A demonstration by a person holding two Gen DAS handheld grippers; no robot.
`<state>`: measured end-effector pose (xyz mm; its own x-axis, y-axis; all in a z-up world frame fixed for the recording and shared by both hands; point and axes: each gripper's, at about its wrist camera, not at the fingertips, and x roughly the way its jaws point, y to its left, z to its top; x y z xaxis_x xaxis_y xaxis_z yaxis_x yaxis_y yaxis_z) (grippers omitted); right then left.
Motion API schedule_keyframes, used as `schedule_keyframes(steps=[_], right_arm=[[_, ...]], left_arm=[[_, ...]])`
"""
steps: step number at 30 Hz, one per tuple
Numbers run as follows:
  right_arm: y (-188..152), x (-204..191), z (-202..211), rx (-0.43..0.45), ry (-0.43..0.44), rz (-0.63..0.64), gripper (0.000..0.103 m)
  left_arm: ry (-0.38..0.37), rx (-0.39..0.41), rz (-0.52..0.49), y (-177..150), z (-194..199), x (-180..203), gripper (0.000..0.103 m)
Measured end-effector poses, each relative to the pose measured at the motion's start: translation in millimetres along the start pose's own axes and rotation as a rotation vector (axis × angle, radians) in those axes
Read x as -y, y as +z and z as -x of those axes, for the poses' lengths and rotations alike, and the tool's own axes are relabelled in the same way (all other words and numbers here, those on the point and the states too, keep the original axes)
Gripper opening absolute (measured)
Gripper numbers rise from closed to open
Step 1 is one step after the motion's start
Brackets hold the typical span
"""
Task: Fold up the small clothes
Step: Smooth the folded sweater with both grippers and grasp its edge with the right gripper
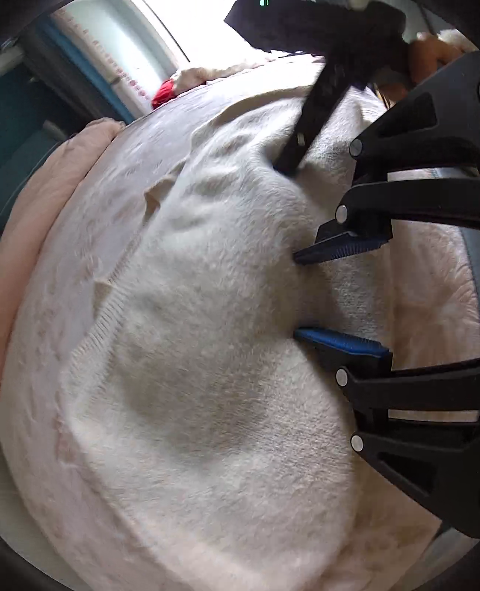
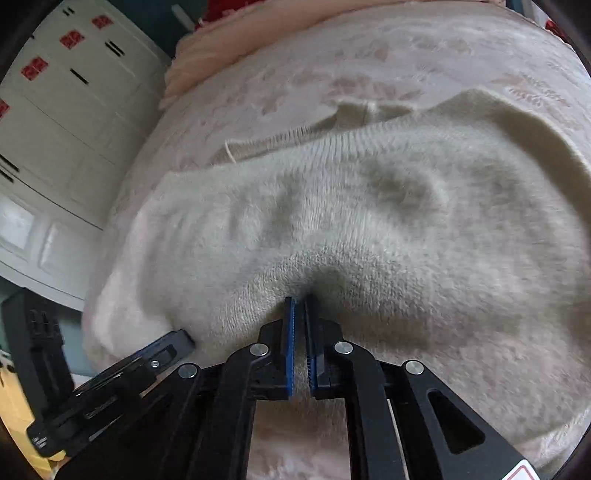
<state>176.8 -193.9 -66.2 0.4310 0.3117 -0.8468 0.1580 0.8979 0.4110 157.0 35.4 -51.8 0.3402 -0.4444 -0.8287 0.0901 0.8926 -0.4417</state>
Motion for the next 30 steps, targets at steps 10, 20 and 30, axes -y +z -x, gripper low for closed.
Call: schedule_keyframes(steps=[10,20,30], right_arm=[[14,-12,-9,0.008,-0.028,-0.008,0.003],[19,-43,-27,-0.022,-0.056,0.089,0.005],[-43,53,99,0.151,-0.110,-0.060,0.044]], left_arm=[[0.141,0.065,-0.011,35,-4,-27,0.060],[0.202,0.061,-0.020,65,-11,-29,0.059],[0.028,0.206,0.325,-2,114,-130,0.077]])
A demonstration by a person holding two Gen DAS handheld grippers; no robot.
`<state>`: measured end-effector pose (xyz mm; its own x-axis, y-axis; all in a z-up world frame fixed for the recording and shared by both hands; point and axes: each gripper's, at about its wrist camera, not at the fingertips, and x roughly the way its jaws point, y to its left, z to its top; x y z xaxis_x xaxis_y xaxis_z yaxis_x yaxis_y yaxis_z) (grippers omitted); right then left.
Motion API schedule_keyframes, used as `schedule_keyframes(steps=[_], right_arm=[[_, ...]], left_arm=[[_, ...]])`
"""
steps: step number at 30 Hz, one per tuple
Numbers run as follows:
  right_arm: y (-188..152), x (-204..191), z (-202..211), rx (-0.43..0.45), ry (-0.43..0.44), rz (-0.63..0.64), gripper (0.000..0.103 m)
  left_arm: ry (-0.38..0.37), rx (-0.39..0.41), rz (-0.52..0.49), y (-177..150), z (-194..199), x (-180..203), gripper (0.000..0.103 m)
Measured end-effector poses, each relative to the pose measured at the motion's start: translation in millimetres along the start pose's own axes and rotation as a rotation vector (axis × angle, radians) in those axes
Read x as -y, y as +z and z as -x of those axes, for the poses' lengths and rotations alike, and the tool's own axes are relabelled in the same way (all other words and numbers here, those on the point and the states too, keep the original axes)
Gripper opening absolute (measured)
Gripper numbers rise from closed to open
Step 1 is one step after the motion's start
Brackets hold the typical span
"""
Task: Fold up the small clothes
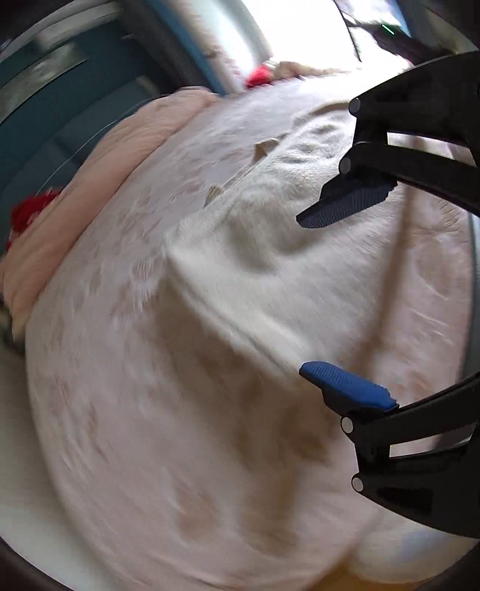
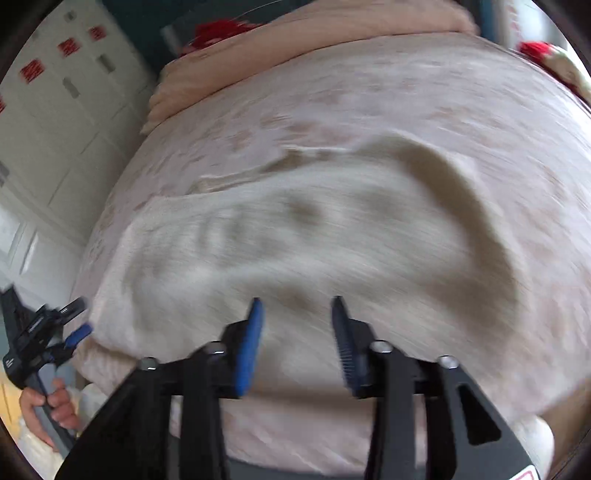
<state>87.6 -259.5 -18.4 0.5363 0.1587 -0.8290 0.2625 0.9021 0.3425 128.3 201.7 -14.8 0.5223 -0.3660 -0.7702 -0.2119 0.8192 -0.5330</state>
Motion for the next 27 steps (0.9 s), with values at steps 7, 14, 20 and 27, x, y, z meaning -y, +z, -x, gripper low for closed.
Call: schedule_keyframes(steps=[7,14,20,27], right_arm=[[-52,95,12,-0.057,0.035,-0.294,0.049],[-19,102,-30,-0.004,0.173,-0.478,0.057],[6,105,-38,0.034,0.230,-0.578,0.016],[1,70,36,0.021,0.241,-0.332,0.014]], left_arm=[[-0.071,-0.063,0.247,-36,-6,-40,0.090],[-0.099,-0.021,0.278,-6,-44,-11,0.089],[-0.096,0.008,0.291,22,-44,-21,0.021],[-0.128,-0.015,0.153,-4,28,-13,0.017]])
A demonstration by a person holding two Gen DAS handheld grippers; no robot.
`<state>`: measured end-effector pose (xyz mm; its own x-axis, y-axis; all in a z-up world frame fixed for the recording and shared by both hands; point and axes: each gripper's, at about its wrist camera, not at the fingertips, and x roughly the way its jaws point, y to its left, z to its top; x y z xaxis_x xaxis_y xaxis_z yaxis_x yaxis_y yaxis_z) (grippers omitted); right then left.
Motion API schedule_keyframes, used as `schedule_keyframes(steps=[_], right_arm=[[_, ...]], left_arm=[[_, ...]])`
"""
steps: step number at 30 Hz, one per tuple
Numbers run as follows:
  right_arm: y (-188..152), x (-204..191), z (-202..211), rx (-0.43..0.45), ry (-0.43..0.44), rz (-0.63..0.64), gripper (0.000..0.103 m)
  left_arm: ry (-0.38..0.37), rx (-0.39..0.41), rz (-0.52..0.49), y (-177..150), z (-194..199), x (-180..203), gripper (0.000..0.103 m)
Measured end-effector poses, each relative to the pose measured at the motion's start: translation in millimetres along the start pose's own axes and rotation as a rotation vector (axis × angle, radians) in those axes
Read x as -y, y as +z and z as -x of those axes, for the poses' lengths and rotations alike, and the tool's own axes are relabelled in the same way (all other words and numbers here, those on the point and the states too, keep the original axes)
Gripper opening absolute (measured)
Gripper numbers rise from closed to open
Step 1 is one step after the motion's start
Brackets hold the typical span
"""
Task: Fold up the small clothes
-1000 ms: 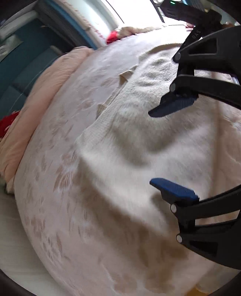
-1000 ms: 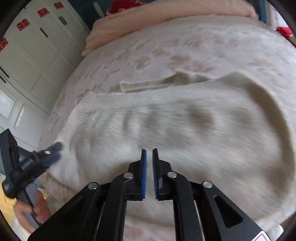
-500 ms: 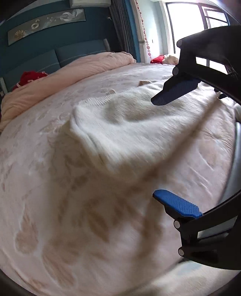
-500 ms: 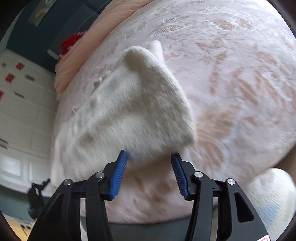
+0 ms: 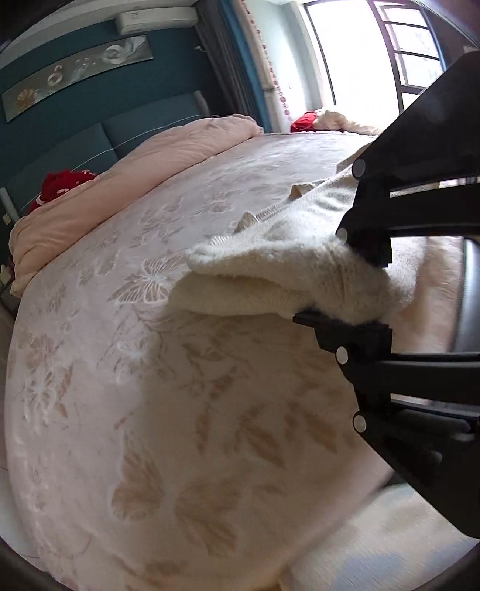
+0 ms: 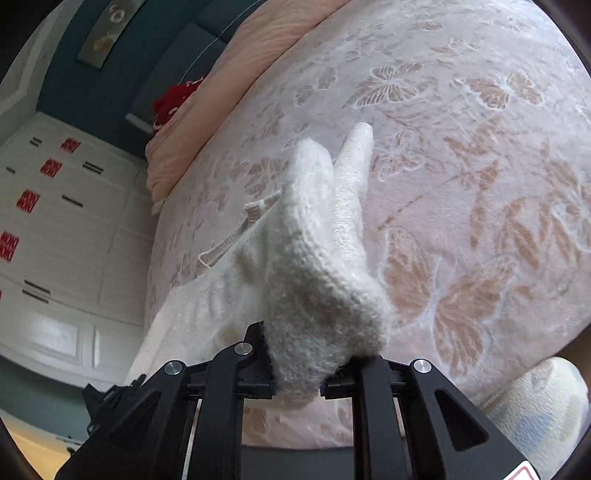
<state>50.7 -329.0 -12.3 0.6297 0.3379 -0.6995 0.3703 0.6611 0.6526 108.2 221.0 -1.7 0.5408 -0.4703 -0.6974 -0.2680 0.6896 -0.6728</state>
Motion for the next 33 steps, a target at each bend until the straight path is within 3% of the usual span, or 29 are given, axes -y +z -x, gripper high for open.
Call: schedule_keyframes(steps=[3,7,10,14,15,16,17,19,21,24,25,26,28,31,33], right_arm=[[-27,16,16,-0.077,-0.035,0.016,0.017],[-58,63,-2,-0.193,-0.213,-0.024,0.023],[-62,72,19,-0.108,-0.204,-0.092,0.025],[-53,29,35,-0.011,-0.325,0.098,0.026],[-53,11,35,0.012,-0.362,0.167,0.031],[-54,-4,35,0.037,-0.399,0.236,0.046],[-53,-19,34,0.067,-0.441,0.320,0.052],[-41,-26,30,0.108,-0.504,0.390,0.055],[-20,-23,25,0.103,-0.550,0.375,0.055],[11,-14,28,0.125,-0.491,0.321,0.056],[20,-12,24,0.121,-0.467,0.307,0.057],[29,-11,16,0.101,-0.433,0.300,0.057],[43,-12,-9,0.041,-0.365,0.284,0.057],[61,-9,-55,-0.039,-0.321,0.247,0.058],[68,-3,-85,-0.078,-0.339,0.216,0.058]], left_arm=[[0.061,-0.044,-0.026,-22,21,-13,0.018],[0.116,-0.097,-0.014,-42,12,-36,0.019],[0.125,-0.083,-0.014,-46,8,-35,0.021],[0.126,-0.088,-0.066,-45,2,-26,0.028],[0.124,-0.090,-0.062,-44,0,-25,0.030],[0.121,-0.094,-0.057,-42,-3,-27,0.038],[0.126,-0.103,-0.046,-41,-6,-28,0.040],[0.137,-0.106,-0.037,-42,-7,-31,0.041],[0.159,-0.078,-0.020,-37,-1,-33,0.041],[0.187,0.078,-0.051,-23,33,-29,0.041],[0.184,0.117,-0.068,-15,42,-24,0.044],[0.163,0.135,-0.093,-5,46,-17,0.055],[0.147,0.102,-0.142,14,34,-1,0.072],[0.135,0.015,-0.217,39,-16,21,0.073],[0.133,-0.093,-0.231,47,-58,25,0.069]])
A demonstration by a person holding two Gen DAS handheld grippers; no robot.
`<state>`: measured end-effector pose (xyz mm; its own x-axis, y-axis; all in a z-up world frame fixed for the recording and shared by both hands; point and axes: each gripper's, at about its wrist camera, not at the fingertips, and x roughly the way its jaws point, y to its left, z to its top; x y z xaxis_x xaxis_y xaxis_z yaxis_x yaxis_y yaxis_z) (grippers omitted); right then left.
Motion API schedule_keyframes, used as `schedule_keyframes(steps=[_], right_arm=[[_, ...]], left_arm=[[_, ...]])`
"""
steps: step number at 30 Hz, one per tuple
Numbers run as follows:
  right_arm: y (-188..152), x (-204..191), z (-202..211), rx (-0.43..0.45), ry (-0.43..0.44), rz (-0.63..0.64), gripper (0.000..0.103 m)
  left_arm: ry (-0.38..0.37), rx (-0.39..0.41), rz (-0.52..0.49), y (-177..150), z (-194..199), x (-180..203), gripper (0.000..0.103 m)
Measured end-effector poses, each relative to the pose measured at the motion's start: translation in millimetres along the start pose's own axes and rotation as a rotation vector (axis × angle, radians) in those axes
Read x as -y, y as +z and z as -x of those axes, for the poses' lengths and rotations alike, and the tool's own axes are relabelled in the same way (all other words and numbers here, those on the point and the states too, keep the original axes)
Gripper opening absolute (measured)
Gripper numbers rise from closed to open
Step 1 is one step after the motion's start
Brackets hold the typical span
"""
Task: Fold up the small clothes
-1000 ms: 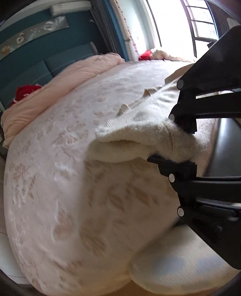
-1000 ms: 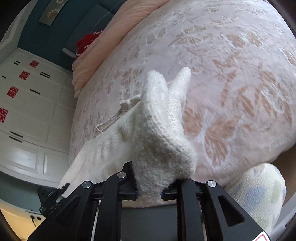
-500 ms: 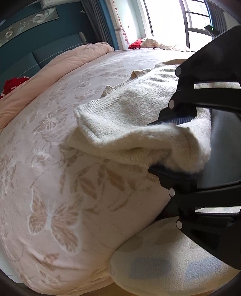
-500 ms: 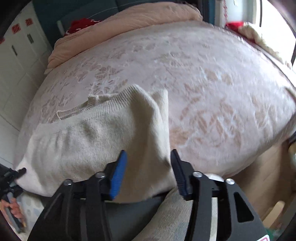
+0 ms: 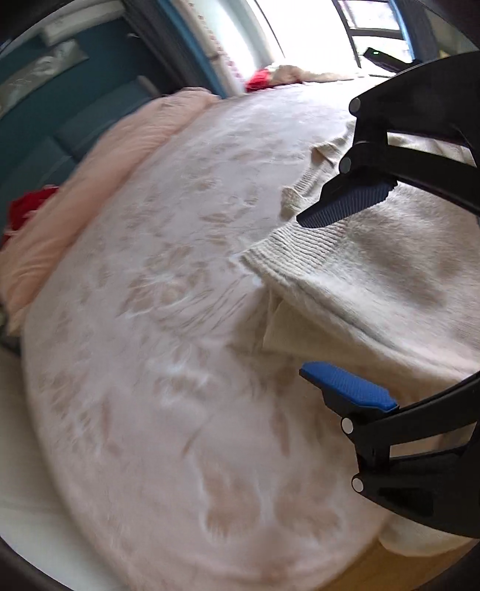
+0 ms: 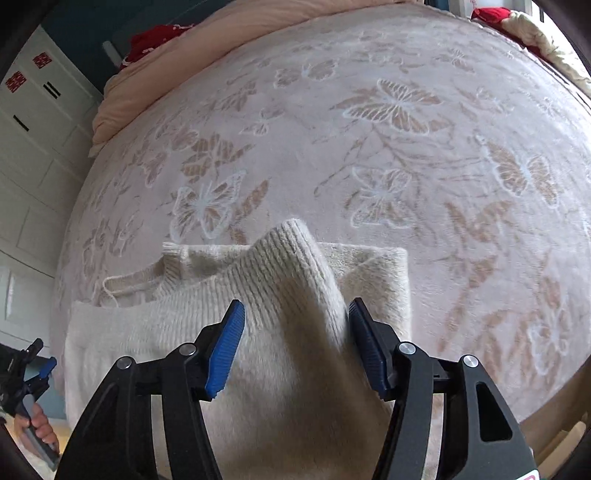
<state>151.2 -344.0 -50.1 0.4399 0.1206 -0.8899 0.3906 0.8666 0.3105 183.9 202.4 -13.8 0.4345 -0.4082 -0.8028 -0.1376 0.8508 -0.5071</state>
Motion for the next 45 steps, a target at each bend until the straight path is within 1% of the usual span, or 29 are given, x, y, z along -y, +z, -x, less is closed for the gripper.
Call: schedule_keyframes(steps=[1,2,3,4,6,8,9,11,13,14,17,19,20,21,23,25,26,27,30,31,32,35,38,40,41,42,43,44,45], right_arm=[[0,0,-12,-0.020,0.002,-0.013,0.055],[1,0,-21,-0.041,0.013,-0.027,0.045],[0,-1,-27,-0.041,0.014,-0.035,0.017],[1,-3,-25,-0.033,0.021,-0.036,0.011],[5,-5,-3,0.044,0.070,-0.054,0.010],[13,-7,16,0.110,0.089,-0.055,0.010],[17,-8,18,0.126,0.096,-0.057,0.010],[25,-7,0,0.085,0.066,-0.055,0.013],[26,-2,-29,0.002,-0.004,-0.036,0.016],[23,-2,-34,-0.010,-0.036,-0.026,0.016],[9,-9,1,0.106,-0.030,-0.026,0.021],[-11,-14,32,0.169,-0.013,-0.024,0.022],[-23,-18,44,0.188,0.011,-0.021,0.022],[-39,-30,52,0.180,0.062,0.009,0.022],[-59,-60,51,0.117,0.092,0.098,0.018],[-77,-95,47,0.092,0.098,0.198,0.018],[-83,-112,43,0.070,0.126,0.231,0.018],[-87,-126,38,0.048,0.145,0.254,0.015],[-97,-165,17,-0.017,0.176,0.321,0.007],[-98,-171,11,-0.032,0.181,0.327,0.006],[-98,-177,3,-0.054,0.187,0.328,0.006],[-97,-191,-26,-0.125,0.168,0.335,0.005],[-94,-198,-50,-0.165,0.127,0.349,0.002],[-91,-197,-56,-0.177,0.122,0.339,0.000],[-89,-196,-60,-0.185,0.124,0.331,0.000],[-86,-195,-63,-0.198,0.127,0.320,0.000],[-85,-194,-65,-0.206,0.130,0.313,0.000],[-83,-194,-67,-0.213,0.134,0.309,0.000],[-83,-193,-68,-0.217,0.138,0.307,0.000]], left_arm=[[-0.038,-0.073,-0.003,3,-23,2,0.051],[-0.040,-0.116,-0.007,4,-38,4,0.020],[-0.016,-0.149,-0.018,4,-51,7,0.009],[-0.011,-0.142,-0.027,3,-53,11,0.009],[-0.030,-0.085,-0.069,9,-45,23,0.009],[-0.033,-0.023,-0.109,19,-34,37,0.009],[-0.029,-0.014,-0.112,23,-34,41,0.009],[0.007,-0.027,-0.099,31,-46,42,0.009],[0.070,-0.091,-0.108,32,-68,39,0.011],[0.103,-0.105,-0.102,31,-72,33,0.012],[-0.016,-0.037,-0.065,16,-37,22,0.016],[-0.032,0.034,-0.072,-5,4,13,0.020],[-0.006,0.064,-0.073,-18,21,8,0.025],[0.006,0.081,-0.066,-28,34,3,0.030],[0.018,0.091,0.003,-59,57,-15,0.052],[0.035,0.078,0.092,-81,70,-34,0.053],[0.035,0.073,0.131,-89,74,-40,0.054],[0.032,0.060,0.163,-100,76,-46,0.054],[0.024,0.004,0.191,-128,71,-48,0.055],[0.022,-0.005,0.202,-132,68,-50,0.057],[0.025,-0.009,0.219,-138,66,-50,0.062],[0.006,-0.028,0.275,-145,51,-49,0.067],[-0.010,-0.042,0.354,-144,35,-56,0.066],[-0.039,-0.032,0.393,-139,28,-58,0.062],[-0.035,-0.026,0.396,-136,26,-56,0.053],[-0.038,-0.015,0.386,-134,26,-53,0.048],[-0.052,-0.003,0.370,-131,28,-49,0.032],[-0.084,0.003,0.339,-126,30,-42,0.026],[-0.099,0.017,0.304,-123,35,-33,0.023]])
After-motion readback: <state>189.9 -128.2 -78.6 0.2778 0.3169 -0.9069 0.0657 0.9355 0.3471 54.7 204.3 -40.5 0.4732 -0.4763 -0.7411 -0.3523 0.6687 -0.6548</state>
